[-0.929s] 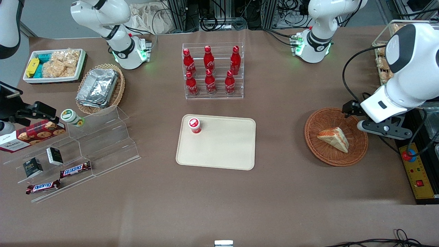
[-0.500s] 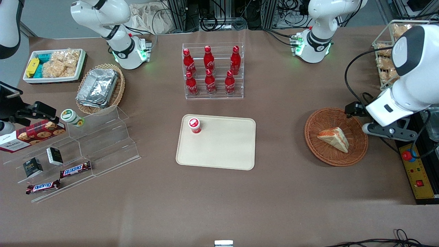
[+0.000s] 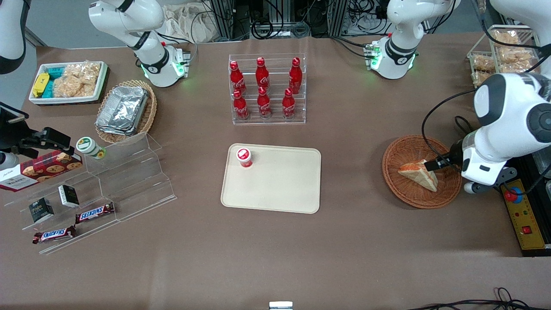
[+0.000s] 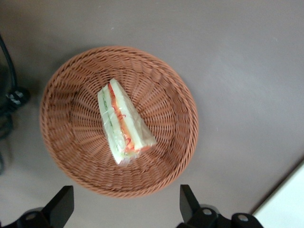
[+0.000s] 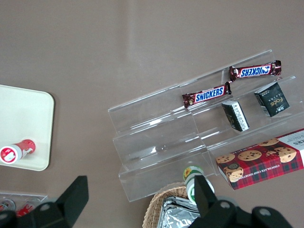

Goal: Place sandwich from basket to tray
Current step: 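Lower the open left gripper over the sandwich in the wicker basket, then close the left gripper on the sandwich's edge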

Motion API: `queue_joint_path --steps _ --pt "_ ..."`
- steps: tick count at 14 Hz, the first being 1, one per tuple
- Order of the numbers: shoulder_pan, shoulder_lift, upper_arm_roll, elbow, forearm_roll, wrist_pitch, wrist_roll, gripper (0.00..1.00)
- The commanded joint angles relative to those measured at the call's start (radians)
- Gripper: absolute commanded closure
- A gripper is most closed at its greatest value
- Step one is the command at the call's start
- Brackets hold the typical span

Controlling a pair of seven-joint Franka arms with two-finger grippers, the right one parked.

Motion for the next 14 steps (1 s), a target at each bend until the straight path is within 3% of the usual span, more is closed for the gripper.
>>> queue_joint_path --steps 1,6,14 --pt "0.01 -0.024 -0.005 -0.157 0.049 0.172 -0.186 0.0" --pt "0.01 0.066 0.021 -0.194 0.054 0.298 -0.416 0.0" --pt "0.0 0.169 0.069 -0.248 0.066 0.507 -0.464 0.0"
